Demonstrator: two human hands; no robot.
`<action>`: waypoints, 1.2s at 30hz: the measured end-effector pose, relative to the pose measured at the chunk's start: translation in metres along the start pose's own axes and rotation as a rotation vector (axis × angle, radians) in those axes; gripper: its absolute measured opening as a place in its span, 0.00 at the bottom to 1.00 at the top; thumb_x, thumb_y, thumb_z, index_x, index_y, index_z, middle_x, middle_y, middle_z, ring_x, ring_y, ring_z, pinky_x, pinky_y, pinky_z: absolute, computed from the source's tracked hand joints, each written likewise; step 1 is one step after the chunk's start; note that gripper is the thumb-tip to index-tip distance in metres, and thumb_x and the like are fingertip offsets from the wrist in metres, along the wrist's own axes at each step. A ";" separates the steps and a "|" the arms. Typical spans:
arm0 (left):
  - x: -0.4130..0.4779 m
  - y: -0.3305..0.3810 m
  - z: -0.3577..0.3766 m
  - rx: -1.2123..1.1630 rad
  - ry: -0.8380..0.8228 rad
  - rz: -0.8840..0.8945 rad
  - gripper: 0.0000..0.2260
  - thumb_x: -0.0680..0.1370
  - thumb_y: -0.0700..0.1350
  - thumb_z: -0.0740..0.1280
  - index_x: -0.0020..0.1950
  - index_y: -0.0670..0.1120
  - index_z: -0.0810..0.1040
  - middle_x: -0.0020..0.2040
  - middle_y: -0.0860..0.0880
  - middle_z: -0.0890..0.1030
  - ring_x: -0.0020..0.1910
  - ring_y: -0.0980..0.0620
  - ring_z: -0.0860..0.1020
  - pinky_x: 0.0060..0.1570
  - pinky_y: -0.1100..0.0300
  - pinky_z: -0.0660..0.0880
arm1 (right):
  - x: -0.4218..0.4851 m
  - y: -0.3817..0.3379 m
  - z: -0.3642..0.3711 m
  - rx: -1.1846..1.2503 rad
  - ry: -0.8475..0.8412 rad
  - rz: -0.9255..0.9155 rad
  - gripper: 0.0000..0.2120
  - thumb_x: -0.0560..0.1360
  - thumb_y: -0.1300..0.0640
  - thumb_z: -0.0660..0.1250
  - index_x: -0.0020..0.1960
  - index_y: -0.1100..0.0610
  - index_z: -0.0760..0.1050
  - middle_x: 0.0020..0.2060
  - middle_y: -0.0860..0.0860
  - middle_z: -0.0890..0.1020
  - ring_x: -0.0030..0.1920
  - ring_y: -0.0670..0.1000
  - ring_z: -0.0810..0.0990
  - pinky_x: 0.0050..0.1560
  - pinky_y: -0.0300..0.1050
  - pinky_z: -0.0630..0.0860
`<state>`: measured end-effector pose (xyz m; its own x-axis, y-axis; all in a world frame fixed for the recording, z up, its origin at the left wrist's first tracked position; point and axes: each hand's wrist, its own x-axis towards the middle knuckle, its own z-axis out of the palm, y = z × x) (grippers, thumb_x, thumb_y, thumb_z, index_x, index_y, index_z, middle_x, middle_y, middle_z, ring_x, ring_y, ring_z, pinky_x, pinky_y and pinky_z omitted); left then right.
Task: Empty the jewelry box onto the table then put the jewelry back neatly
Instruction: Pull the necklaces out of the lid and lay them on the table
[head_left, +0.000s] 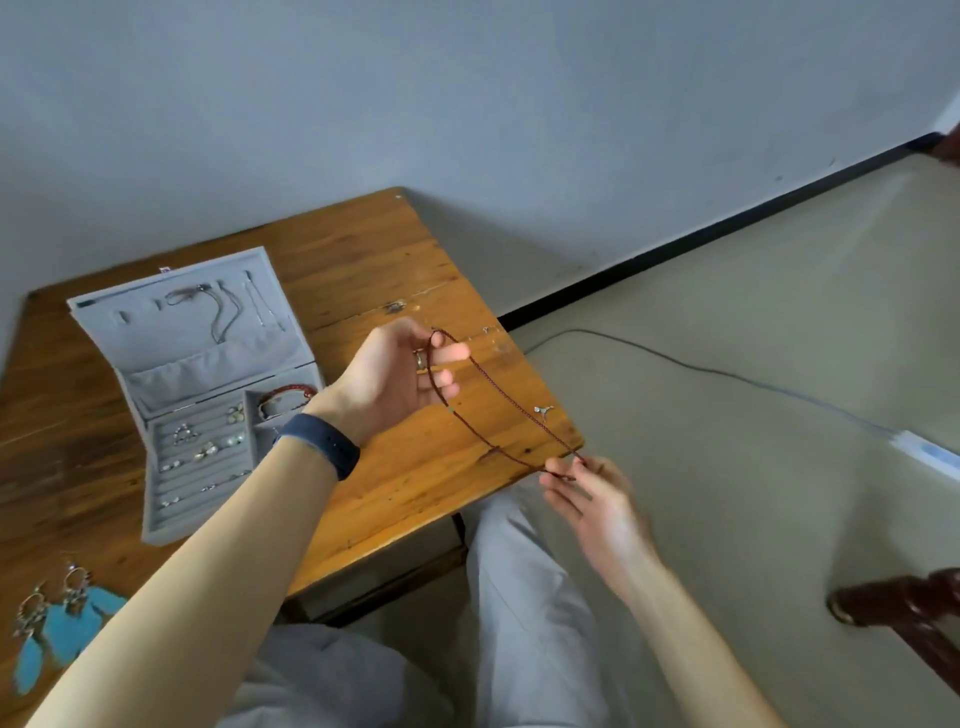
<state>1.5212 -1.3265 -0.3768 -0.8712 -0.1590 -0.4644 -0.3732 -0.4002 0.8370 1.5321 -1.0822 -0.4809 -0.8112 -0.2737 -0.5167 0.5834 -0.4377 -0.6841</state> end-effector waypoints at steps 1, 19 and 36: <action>0.006 0.000 0.001 -0.007 0.016 0.000 0.08 0.79 0.44 0.56 0.40 0.47 0.70 0.45 0.46 0.83 0.32 0.49 0.74 0.47 0.52 0.76 | 0.003 0.001 -0.003 -0.054 0.009 -0.031 0.05 0.79 0.67 0.62 0.46 0.61 0.75 0.43 0.59 0.84 0.40 0.54 0.84 0.42 0.44 0.80; 0.109 0.017 -0.016 0.989 0.433 0.284 0.09 0.82 0.53 0.65 0.53 0.48 0.78 0.41 0.51 0.84 0.38 0.48 0.83 0.33 0.61 0.75 | 0.014 -0.011 0.002 -0.867 0.102 -0.264 0.03 0.75 0.49 0.72 0.45 0.47 0.83 0.33 0.43 0.84 0.39 0.41 0.83 0.43 0.37 0.78; 0.178 -0.017 -0.038 1.311 0.568 0.489 0.10 0.80 0.55 0.66 0.52 0.50 0.81 0.48 0.48 0.78 0.46 0.45 0.78 0.44 0.50 0.79 | 0.057 0.003 0.016 -1.296 0.107 -0.647 0.07 0.76 0.46 0.69 0.44 0.48 0.80 0.36 0.41 0.81 0.38 0.40 0.79 0.39 0.38 0.77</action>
<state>1.3847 -1.3823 -0.4842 -0.8692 -0.4750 0.1378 -0.3710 0.8104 0.4535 1.4871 -1.1122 -0.5040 -0.9680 -0.2433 0.0612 -0.2046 0.6243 -0.7539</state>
